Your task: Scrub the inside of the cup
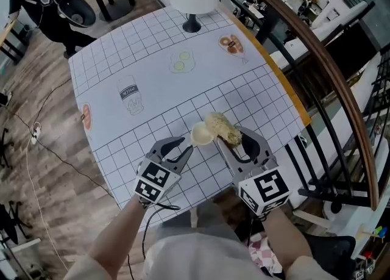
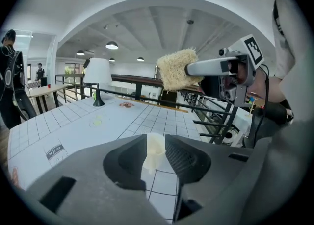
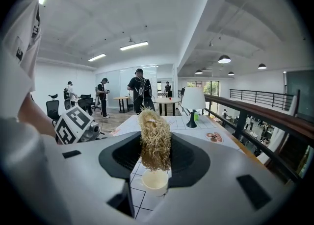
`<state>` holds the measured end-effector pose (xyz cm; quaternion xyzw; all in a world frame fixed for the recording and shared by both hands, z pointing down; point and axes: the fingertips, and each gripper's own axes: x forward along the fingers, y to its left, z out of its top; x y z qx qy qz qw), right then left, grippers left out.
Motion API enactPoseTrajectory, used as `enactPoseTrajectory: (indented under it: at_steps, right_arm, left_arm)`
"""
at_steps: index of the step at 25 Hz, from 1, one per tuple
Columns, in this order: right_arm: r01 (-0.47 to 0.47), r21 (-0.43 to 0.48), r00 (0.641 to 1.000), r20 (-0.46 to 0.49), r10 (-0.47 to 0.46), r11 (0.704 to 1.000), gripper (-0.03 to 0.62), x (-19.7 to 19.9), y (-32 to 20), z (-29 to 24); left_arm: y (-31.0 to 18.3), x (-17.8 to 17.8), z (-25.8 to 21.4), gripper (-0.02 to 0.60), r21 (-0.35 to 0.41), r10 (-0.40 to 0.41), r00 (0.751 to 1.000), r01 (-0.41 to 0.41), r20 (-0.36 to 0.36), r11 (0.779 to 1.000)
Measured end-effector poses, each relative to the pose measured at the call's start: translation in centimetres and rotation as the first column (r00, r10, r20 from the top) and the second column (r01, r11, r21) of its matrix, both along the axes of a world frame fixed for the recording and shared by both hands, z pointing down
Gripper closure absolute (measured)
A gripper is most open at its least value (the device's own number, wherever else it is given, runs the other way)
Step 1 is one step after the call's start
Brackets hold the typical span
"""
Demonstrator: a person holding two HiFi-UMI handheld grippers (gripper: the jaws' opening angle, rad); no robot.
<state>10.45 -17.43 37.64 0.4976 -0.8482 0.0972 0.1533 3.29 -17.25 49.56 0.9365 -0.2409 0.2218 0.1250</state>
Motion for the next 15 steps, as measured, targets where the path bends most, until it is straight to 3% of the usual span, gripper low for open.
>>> enactPoseTrajectory:
  at_steps: [6,12,15]
  right_arm:
    - [0.014,-0.069,1.0,0.007,-0.014,0.998,0.448,0.6,-1.2,4.0]
    - [0.011,-0.125,1.0,0.03,-0.007,0.992,0.448,0.9,-2.3,7.4]
    - [0.021,-0.14,1.0,0.025,-0.018,0.99,0.448,1.0,-2.8,8.4]
  left_arm:
    - [0.0,0.6,7.5,0.477,-0.123,0.072,0.979,-0.049,0.189,0.991]
    - [-0.6,1.9,11.5,0.474,-0.181,0.116,0.964,-0.073,0.239,0.981]
    - [-0.9,2.7,12.0,0.477,-0.187,0.131,0.966,-0.089,0.225,0.978]
